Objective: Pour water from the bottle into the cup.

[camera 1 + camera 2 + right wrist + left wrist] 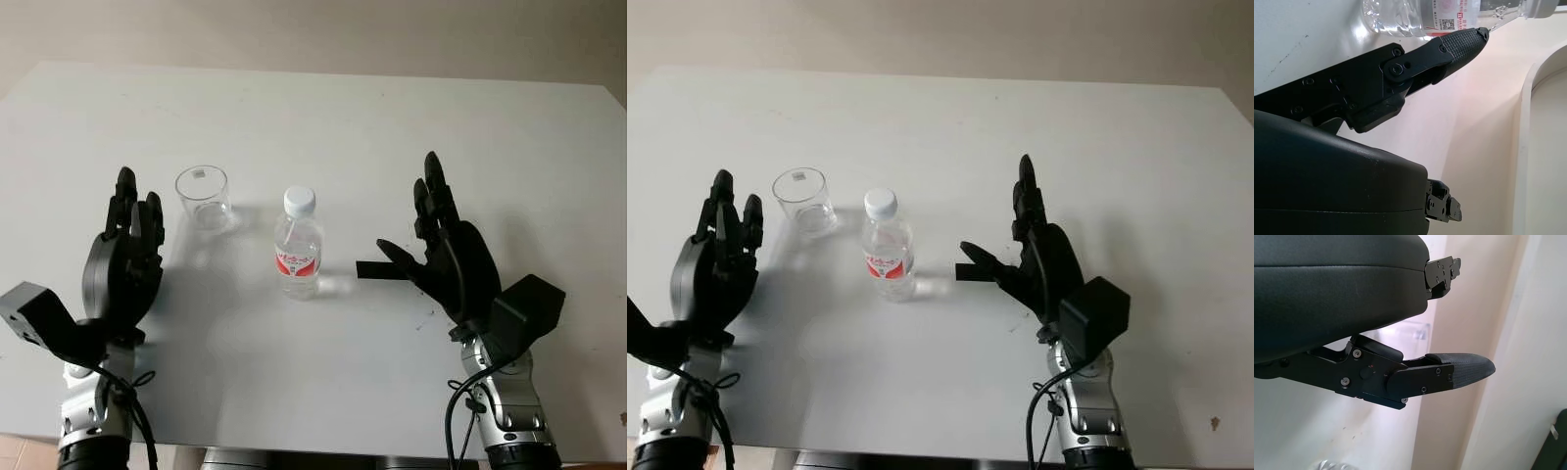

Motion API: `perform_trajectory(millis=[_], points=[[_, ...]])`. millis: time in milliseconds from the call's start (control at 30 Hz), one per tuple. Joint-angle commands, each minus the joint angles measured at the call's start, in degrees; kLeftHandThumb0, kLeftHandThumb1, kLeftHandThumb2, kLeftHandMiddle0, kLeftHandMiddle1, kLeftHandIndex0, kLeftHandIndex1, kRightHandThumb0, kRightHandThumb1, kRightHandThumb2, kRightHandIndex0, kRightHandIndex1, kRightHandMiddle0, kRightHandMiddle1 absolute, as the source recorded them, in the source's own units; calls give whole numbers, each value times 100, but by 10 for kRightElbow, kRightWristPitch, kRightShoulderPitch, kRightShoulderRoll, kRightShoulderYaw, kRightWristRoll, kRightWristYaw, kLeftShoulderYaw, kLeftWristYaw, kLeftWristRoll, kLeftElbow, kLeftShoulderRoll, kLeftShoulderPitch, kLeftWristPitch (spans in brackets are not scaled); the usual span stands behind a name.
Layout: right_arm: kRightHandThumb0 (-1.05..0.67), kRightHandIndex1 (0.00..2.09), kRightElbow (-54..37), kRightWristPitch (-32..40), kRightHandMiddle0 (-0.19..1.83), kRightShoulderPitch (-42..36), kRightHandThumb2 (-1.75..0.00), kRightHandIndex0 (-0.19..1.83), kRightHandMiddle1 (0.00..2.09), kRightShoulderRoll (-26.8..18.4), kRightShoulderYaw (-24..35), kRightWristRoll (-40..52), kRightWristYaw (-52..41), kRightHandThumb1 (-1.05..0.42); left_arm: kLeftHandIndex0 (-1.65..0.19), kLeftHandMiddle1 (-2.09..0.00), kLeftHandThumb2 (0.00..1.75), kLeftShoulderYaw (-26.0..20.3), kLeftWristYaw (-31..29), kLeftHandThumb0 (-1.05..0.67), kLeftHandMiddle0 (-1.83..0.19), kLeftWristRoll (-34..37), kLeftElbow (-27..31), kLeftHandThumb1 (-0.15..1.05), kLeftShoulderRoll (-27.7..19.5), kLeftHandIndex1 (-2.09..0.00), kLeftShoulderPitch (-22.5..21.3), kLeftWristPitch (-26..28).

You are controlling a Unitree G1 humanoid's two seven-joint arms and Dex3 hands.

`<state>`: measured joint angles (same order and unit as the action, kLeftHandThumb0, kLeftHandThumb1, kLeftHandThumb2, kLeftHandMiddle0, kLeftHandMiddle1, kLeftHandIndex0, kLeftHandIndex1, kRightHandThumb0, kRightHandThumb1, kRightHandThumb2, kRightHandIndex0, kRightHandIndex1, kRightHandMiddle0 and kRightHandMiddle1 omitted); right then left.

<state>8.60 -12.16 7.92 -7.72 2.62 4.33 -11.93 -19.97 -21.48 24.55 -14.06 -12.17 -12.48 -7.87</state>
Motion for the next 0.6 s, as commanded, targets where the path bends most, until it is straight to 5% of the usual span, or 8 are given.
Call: perform_trajectory(millis=[0,567], points=[[-90,0,2,-10,-19,6,-6,-19,0,0,-3,-5,2,-97,19,-2,52,-2,-1,-73,19,-1,-3,105,-6,0,-6,-6],[-97,0,10,11,-19,34,-5,-19,0,-17,-44,-19,-63,-96,19,-2,51,3,0,-72,19,-4,-29,105,7,0,-16,-21]])
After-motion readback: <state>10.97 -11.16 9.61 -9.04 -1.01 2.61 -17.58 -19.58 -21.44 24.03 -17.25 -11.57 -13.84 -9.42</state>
